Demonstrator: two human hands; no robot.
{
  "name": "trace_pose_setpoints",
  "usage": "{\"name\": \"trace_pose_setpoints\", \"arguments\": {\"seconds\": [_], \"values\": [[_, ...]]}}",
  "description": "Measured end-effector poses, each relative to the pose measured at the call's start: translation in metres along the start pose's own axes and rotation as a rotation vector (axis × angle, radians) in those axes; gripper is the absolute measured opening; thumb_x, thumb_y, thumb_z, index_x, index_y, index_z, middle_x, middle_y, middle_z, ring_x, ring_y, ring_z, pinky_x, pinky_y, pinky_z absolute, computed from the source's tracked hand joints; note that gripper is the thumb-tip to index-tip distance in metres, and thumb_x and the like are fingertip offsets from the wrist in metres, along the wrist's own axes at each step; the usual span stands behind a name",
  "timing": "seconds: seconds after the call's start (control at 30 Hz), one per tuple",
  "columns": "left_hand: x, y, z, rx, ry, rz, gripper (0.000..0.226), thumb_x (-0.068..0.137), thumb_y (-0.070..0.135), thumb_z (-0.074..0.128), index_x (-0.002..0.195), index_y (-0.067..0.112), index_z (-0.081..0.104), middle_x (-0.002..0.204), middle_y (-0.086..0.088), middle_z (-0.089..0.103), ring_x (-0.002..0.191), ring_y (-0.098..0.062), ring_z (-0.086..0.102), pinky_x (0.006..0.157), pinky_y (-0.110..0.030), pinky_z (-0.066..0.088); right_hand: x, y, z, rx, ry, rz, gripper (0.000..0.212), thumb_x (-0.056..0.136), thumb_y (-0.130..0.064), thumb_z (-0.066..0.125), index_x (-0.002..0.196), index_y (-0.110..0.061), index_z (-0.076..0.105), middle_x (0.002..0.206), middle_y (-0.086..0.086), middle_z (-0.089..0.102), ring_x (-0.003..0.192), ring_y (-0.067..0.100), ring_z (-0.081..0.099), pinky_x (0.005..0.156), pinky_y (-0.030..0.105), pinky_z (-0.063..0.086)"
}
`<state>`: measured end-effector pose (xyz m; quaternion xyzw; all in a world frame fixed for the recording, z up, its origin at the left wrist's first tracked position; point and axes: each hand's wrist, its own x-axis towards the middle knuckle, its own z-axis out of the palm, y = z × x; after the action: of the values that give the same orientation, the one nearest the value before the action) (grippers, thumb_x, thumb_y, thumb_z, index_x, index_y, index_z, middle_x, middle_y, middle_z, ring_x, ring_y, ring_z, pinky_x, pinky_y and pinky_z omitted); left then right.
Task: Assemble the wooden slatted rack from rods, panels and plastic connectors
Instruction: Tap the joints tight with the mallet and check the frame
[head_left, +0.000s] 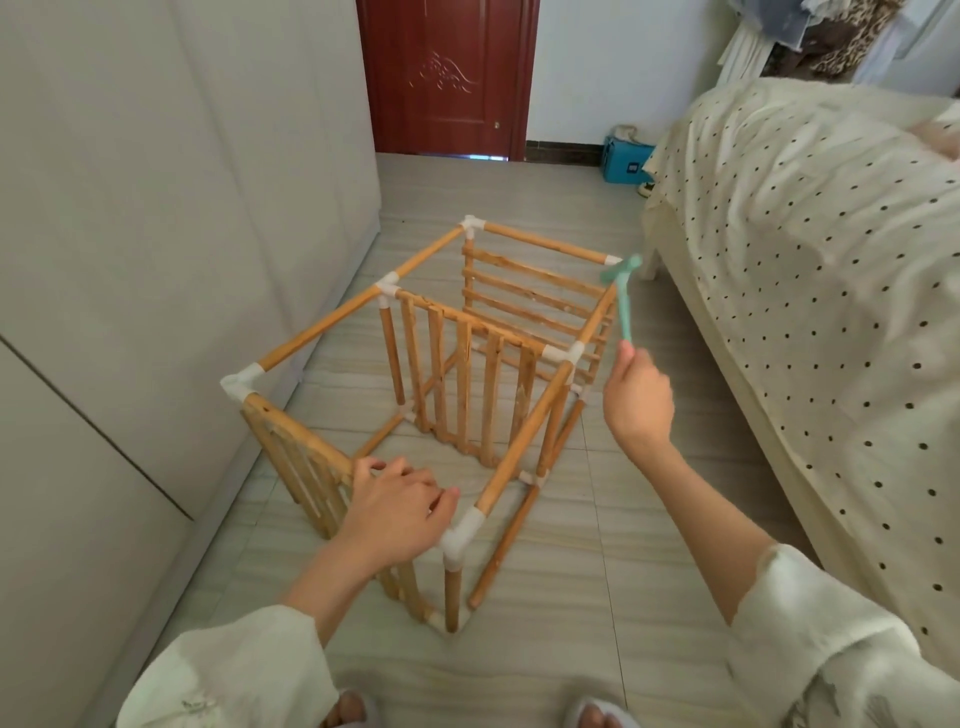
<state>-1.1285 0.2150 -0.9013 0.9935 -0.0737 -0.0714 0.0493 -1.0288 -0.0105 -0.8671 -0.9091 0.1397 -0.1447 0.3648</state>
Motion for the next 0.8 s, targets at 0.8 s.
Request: {"name": "trace_pose_setpoints", "arguments": {"seconds": [0.8], "values": [[-0.010, 0.039, -0.026, -0.281, -0.038, 0.163, 0.028, 0.083, 0.047, 0.058, 0.071, 0.029, 0.041, 0.067, 0.013, 0.043, 0.069, -0.010, 0.044, 0.074, -0.032, 0.021, -0.085, 0.048, -0.034, 0.157, -0.337, 0.075, 0.041, 0.101, -0.031, 0.034, 0.067, -0.014, 0.048, 0.057, 0.002, 0.050, 0.053, 0.019, 0.046, 0.059, 0.033, 0.040]]}}
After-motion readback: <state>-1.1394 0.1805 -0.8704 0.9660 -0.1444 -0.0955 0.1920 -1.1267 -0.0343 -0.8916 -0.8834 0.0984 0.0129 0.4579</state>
